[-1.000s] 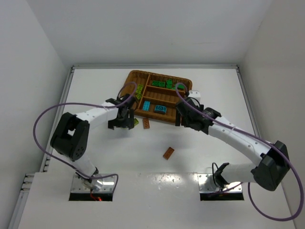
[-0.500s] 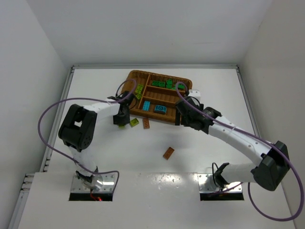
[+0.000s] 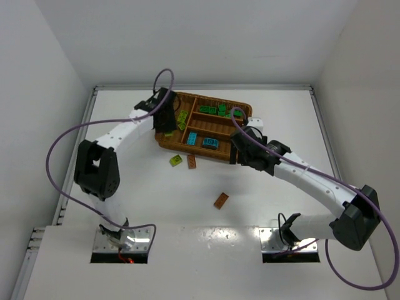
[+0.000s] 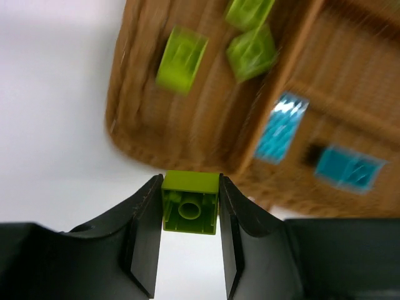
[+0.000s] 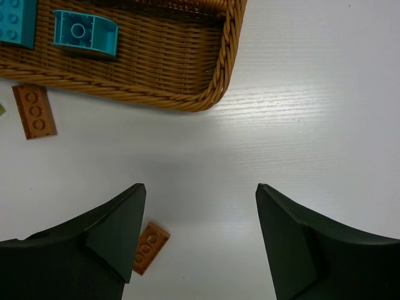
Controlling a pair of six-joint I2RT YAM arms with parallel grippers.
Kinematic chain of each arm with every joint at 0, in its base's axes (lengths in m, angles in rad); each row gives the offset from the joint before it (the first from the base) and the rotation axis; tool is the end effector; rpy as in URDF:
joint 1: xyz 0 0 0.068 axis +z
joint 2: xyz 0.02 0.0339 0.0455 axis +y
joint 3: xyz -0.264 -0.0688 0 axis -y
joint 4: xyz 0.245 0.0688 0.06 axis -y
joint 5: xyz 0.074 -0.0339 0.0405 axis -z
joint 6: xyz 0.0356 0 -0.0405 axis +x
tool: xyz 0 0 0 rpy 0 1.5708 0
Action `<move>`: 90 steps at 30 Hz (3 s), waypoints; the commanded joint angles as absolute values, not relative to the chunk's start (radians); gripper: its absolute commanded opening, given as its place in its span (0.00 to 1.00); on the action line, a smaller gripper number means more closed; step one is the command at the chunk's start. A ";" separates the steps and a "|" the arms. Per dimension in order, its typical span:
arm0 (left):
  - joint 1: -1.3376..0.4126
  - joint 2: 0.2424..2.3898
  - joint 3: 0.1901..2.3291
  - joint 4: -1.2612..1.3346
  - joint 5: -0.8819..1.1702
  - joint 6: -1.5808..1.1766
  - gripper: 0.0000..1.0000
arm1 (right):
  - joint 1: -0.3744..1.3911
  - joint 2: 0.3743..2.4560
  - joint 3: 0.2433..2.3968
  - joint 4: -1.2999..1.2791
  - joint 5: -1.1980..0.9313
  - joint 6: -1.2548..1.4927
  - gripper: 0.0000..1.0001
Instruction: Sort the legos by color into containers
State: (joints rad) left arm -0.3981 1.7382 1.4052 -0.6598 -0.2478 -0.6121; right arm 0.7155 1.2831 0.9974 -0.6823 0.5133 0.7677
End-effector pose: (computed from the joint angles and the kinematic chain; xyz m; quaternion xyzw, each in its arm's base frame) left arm 0.3485 -0.1371 0.2595 -0.1366 0.9420 -0.0332 0.3048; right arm 0.2051 0.1551 0.2687 0.0994 0.9214 0.0152 0.3755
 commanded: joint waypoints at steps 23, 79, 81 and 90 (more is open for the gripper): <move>-0.494 1.661 1.097 -0.496 -0.187 -0.575 0.91 | 0.718 1.227 1.019 -0.698 0.525 0.808 0.72; -0.383 2.014 1.899 -0.739 -0.192 -0.526 0.88 | 0.977 1.258 0.828 -0.626 0.295 1.012 0.78; -0.393 1.920 1.833 -0.739 -0.205 -0.537 0.88 | 1.003 1.330 0.819 -0.568 0.252 1.035 0.79; -0.382 1.586 1.542 -0.739 -0.290 -0.574 0.88 | 1.025 1.532 0.821 -0.480 0.146 1.078 0.77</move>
